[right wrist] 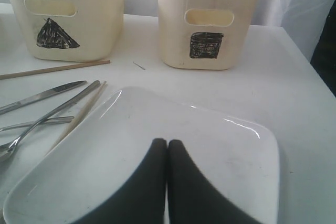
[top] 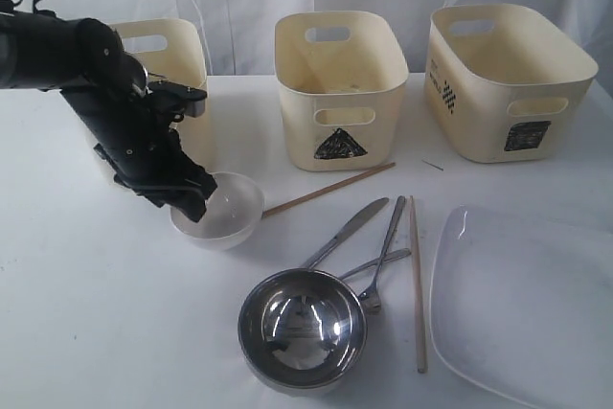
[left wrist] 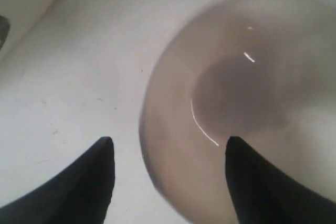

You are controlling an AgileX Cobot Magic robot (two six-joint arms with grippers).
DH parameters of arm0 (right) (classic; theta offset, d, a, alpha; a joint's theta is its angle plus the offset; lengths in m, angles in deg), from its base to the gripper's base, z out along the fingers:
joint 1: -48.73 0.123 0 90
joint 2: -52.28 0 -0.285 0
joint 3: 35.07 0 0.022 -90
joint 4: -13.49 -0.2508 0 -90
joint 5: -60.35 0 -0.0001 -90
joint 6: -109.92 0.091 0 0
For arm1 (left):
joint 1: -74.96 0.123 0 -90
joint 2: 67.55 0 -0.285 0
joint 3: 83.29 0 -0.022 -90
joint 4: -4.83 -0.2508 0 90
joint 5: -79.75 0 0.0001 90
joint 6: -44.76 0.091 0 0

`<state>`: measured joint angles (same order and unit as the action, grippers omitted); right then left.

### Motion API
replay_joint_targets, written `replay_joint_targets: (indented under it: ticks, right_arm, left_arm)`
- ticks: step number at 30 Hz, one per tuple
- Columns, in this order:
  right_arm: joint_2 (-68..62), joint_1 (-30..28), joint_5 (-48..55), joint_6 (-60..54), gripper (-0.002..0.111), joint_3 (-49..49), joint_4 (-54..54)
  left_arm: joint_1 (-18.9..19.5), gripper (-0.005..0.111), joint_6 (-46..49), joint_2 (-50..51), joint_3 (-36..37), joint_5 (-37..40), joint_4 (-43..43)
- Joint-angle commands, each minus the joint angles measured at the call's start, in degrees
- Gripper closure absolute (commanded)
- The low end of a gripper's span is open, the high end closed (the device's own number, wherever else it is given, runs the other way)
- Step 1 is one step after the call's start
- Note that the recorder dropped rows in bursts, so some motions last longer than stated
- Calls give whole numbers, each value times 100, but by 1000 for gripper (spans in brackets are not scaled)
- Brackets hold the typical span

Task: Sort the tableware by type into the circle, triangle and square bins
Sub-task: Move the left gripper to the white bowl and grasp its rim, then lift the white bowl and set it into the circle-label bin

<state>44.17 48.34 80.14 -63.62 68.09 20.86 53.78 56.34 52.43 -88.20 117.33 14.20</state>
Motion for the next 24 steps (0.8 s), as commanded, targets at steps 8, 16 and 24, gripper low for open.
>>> replay_joint_targets:
  ticks: [8,16,24]
  right_arm:
    - [32,-18,-14,-27,108,-37,-8]
    - [32,-18,-14,-27,108,-37,-8]
    - [32,-18,-14,-27,108,-37,-8]
  left_arm:
    - [-12,71,-149,243,33,218,-1]
    - [-12,107,-135,6,-92,1055,-829]
    - [-12,107,-135,-872,-246,1445,-938]
